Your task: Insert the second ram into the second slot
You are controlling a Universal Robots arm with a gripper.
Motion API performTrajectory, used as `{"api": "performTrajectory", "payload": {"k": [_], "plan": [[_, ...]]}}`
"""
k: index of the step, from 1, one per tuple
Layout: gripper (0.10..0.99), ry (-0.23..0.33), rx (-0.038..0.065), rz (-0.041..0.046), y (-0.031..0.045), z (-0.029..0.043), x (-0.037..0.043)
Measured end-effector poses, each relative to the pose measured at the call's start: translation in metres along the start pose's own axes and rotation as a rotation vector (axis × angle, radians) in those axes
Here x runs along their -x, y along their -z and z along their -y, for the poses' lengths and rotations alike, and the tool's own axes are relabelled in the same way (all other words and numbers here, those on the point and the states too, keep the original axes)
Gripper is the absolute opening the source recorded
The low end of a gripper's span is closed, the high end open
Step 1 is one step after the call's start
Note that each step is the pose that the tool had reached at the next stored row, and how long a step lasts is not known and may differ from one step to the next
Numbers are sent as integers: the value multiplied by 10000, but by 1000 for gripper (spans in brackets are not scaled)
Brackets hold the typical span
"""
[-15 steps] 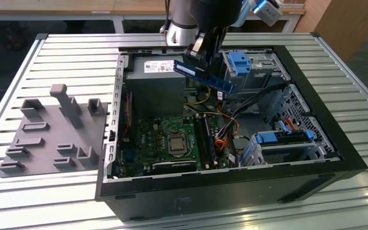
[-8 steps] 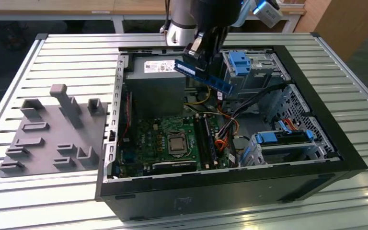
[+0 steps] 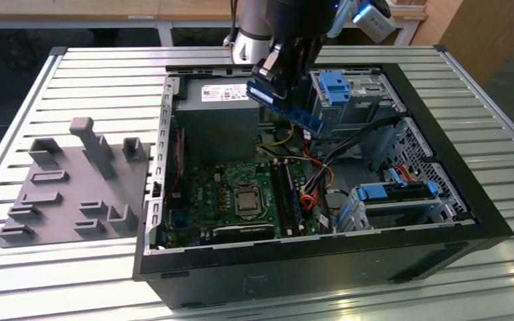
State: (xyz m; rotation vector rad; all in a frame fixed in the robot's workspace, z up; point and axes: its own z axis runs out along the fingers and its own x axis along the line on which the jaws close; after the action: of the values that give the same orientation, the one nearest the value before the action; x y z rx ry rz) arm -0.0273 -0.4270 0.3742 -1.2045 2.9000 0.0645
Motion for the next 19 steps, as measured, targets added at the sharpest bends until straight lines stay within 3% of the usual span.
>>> {"api": "performTrajectory", "payload": {"k": [9,19], "plan": [[137,-1176,-19,43,-2,0,0],[137,-1224,-20,47,-6,54,-57]]}}
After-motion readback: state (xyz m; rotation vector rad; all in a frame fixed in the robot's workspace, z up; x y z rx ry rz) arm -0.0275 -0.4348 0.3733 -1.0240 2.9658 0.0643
